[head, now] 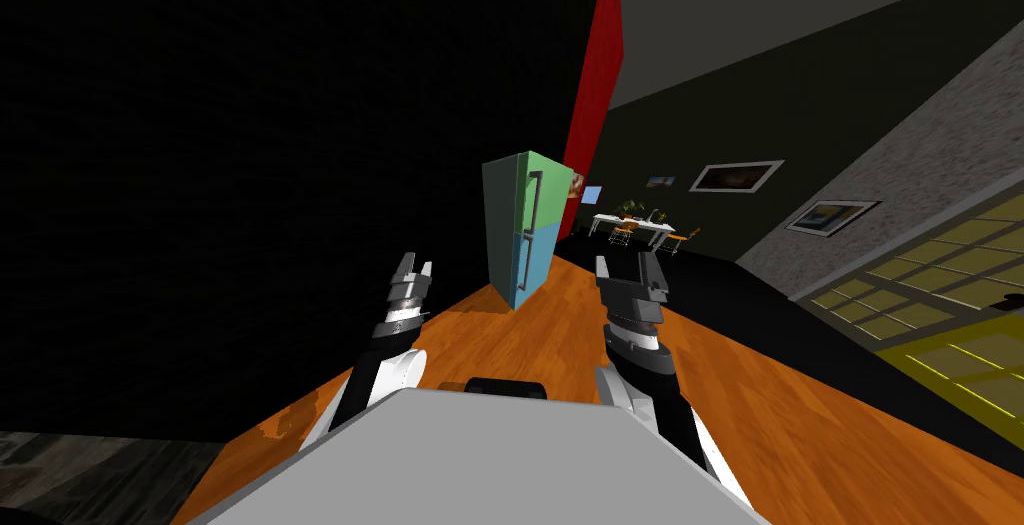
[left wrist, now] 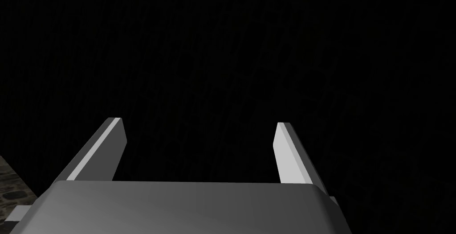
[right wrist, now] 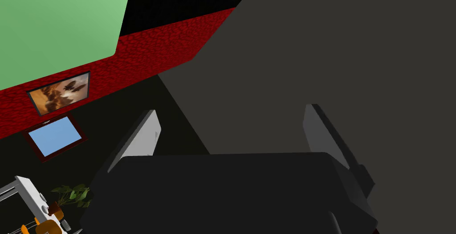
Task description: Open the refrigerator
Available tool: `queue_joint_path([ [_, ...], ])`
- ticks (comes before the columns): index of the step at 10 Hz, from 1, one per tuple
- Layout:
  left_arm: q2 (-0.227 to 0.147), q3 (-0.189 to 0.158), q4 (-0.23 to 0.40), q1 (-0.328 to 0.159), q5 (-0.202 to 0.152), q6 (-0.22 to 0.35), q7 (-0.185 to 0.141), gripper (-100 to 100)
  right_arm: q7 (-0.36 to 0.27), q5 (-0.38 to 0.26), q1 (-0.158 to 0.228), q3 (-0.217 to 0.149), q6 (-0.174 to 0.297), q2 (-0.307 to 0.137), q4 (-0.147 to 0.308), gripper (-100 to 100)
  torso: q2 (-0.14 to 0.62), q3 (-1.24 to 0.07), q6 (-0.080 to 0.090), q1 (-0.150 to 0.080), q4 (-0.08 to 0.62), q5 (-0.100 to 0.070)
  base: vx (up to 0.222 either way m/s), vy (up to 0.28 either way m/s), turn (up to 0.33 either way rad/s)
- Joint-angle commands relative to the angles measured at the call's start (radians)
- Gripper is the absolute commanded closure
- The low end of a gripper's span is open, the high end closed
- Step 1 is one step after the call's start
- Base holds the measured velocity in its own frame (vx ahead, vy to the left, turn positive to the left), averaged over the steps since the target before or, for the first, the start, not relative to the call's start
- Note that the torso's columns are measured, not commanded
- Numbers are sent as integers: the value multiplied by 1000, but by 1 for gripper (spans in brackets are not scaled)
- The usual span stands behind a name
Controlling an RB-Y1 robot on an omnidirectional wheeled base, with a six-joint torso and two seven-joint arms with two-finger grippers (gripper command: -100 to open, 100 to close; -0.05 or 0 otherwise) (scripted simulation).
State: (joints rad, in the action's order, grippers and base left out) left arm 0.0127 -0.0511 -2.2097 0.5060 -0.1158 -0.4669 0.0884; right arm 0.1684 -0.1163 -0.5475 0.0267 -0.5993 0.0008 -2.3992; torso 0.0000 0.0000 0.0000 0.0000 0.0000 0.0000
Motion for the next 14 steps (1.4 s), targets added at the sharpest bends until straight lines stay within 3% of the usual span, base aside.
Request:
queue_joint_path([
  [1,0,0,0,0,0,0,0,0,0,0,0,0,0,0,0,0,40,-82,0,0,41,0,0,0,0],
  [9,0,0,0,0,0,0,0,0,0,0,0,0,0,0,0,0,618,-1234,0,0,617,0,0,0,0],
  [10,-35,-2,1,-7,0,11,5,-100,0,0,0,0,0,0,0,0,691,-1382,0,0,691,0,11,-13,-1],
  [11,-58,-5,2,-14,0,21,9,-100,0,0,0,0,0,0,0,0,725,-1451,0,-1,724,0,20,-35,-3],
  [14,-119,-17,7,-46,0,72,31,-100,0,0,0,0,0,0,0,0,737,-1477,0,-2,737,0,41,-60,-2],
])
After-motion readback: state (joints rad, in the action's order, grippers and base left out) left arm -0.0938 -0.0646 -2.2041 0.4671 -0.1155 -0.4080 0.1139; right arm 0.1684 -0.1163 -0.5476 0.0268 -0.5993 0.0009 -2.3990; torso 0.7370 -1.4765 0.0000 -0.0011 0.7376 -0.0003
